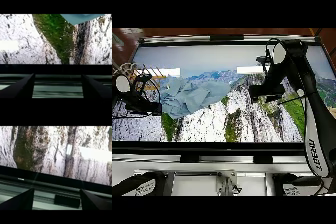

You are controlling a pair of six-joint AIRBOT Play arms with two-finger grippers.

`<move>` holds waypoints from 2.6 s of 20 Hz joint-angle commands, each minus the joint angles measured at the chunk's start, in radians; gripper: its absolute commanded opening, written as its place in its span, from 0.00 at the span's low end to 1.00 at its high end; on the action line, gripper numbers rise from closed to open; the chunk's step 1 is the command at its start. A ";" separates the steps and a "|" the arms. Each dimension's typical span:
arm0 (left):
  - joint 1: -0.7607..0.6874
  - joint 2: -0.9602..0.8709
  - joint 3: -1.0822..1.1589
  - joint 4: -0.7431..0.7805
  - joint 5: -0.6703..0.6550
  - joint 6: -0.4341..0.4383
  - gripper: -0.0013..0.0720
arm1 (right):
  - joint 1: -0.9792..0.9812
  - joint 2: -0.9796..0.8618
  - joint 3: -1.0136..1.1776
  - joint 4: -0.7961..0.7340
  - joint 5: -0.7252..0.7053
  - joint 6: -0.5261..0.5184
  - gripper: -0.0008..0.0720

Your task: Fold the shirts.

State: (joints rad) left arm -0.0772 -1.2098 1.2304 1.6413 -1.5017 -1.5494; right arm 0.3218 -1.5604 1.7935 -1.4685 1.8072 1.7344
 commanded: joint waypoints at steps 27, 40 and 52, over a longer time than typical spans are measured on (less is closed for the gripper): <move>0.000 -0.020 0.000 -0.072 0.053 -0.001 1.00 | -0.014 0.000 0.002 0.061 -0.624 -0.156 0.95; 0.077 -0.161 -0.017 -0.042 0.569 -0.230 1.00 | 0.026 -0.097 0.002 0.300 -0.466 -0.119 0.95; 0.115 -0.544 0.271 -0.315 0.653 -0.037 0.81 | 0.080 -0.135 0.002 0.248 -0.482 -0.122 0.95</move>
State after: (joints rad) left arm 0.0364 -1.6928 1.4590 1.3460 -0.8570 -1.6032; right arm 0.4004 -1.6939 1.7947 -1.1927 1.3254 1.6115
